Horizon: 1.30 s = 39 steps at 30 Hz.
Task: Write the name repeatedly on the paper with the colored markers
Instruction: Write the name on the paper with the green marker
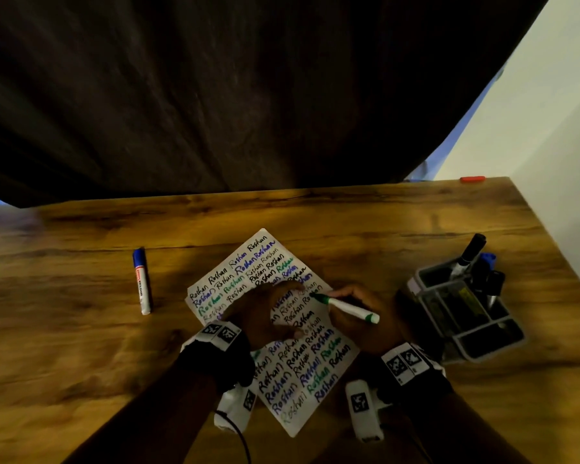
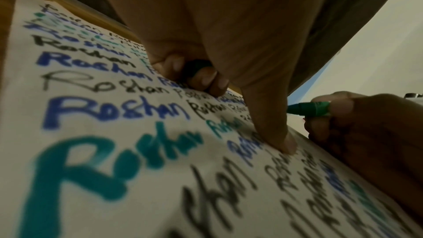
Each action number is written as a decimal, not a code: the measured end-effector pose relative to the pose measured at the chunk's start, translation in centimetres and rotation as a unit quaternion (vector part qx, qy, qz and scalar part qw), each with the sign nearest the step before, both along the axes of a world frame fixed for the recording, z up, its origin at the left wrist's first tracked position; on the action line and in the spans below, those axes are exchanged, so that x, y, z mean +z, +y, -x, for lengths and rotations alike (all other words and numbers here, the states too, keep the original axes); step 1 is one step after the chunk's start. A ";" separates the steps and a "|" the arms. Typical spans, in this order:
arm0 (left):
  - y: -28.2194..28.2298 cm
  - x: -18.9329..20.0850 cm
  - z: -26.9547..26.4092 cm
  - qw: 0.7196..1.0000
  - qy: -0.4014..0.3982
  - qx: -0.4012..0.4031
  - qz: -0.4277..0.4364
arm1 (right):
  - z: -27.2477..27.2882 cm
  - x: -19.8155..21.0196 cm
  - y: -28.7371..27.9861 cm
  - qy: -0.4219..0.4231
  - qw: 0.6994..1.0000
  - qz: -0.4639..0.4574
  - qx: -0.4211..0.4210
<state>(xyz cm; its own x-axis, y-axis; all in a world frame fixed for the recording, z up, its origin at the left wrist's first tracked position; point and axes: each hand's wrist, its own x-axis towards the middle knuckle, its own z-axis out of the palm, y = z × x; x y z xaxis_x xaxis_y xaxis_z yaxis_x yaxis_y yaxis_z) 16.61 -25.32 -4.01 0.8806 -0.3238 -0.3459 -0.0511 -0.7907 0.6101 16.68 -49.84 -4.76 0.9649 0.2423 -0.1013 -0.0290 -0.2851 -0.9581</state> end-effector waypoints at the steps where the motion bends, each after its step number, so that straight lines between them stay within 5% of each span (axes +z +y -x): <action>1: 0.0 0.0 0.0 1.000 0.001 0.001 0.005 | 0.0 0.0 0.0 -0.012 1.000 0.013 -0.006; 15: -0.2 0.4 0.1 0.999 0.008 0.017 0.026 | 0.0 0.8 0.6 -0.101 0.987 0.126 0.012; 25: -0.3 0.7 0.2 0.999 0.000 0.017 0.028 | 0.1 0.4 0.2 -0.048 0.994 0.095 0.020; 39: -0.4 1.1 0.2 0.999 -0.005 0.019 0.028 | -0.1 -0.3 0.4 -0.086 0.991 0.102 0.007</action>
<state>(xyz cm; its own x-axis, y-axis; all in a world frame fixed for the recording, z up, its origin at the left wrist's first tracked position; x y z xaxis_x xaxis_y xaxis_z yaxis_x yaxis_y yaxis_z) 16.37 -25.73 -2.92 0.8957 -0.3088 -0.3201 -0.0273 -0.7566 0.6533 16.74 -49.44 -5.08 0.9690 0.2464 0.0164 0.1350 -0.4731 -0.8706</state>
